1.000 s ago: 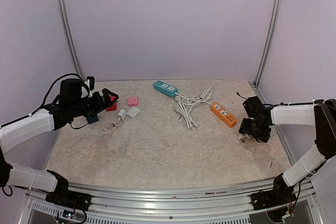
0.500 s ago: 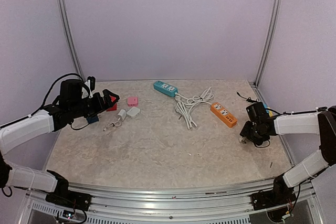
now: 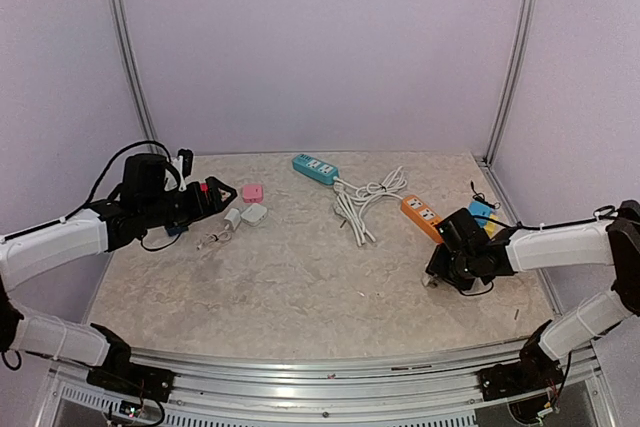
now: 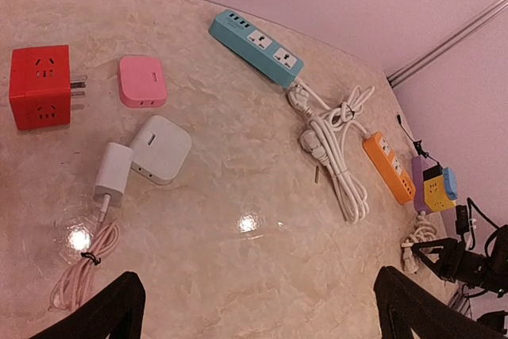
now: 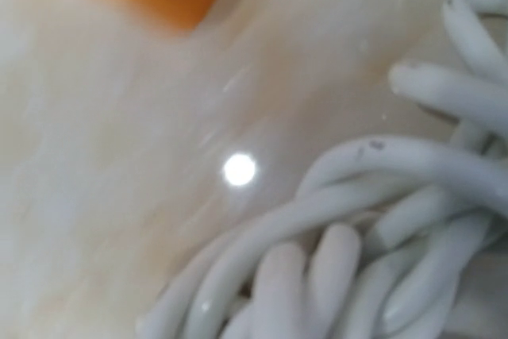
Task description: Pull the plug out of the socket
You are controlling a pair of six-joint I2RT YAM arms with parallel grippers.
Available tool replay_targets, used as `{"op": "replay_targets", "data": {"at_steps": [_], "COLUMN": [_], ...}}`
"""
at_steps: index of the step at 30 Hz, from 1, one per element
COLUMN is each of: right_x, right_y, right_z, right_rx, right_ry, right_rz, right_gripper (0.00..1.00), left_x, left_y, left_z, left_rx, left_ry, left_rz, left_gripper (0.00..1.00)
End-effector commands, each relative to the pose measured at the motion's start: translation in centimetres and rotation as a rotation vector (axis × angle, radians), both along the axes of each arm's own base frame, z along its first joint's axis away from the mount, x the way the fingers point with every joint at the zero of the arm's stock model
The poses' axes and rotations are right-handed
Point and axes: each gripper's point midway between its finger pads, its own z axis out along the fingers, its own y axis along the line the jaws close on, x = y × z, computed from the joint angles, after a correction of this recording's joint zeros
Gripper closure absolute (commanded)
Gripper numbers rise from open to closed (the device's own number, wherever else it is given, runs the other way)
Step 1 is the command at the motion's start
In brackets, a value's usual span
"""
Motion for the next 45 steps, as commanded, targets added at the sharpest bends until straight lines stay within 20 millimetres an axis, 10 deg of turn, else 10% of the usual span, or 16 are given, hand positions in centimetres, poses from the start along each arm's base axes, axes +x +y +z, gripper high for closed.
{"op": "replay_targets", "data": {"at_steps": [1, 9, 15, 30, 45], "right_x": [-2.0, -3.5, -4.8, -3.7, -2.0], "right_y": [3.9, 6.0, 5.8, 4.5, 4.3], "right_z": [0.0, -0.8, 1.6, 21.2, 25.8], "right_rx": [0.076, 0.048, -0.025, -0.087, -0.187], "right_ry": [0.064, 0.123, 0.067, -0.462, -0.586], "right_rz": [0.071, 0.21, 0.269, 0.382, 0.411], "right_gripper": [0.43, 0.14, 0.11, 0.0, 0.0], "left_x": [0.1, 0.4, 0.8, -3.3, -6.1], "left_y": [-1.6, -5.4, -9.2, -26.9, -40.5], "left_z": [-0.2, -0.4, -0.8, -5.4, -10.6], "left_rx": [0.017, 0.036, 0.021, 0.226, 0.346], "left_ry": [-0.006, -0.007, -0.031, -0.17, -0.217], "left_rz": [-0.061, -0.178, -0.295, -0.813, -1.013], "left_gripper": [0.01, 0.01, 0.01, 0.01, 0.04]}}
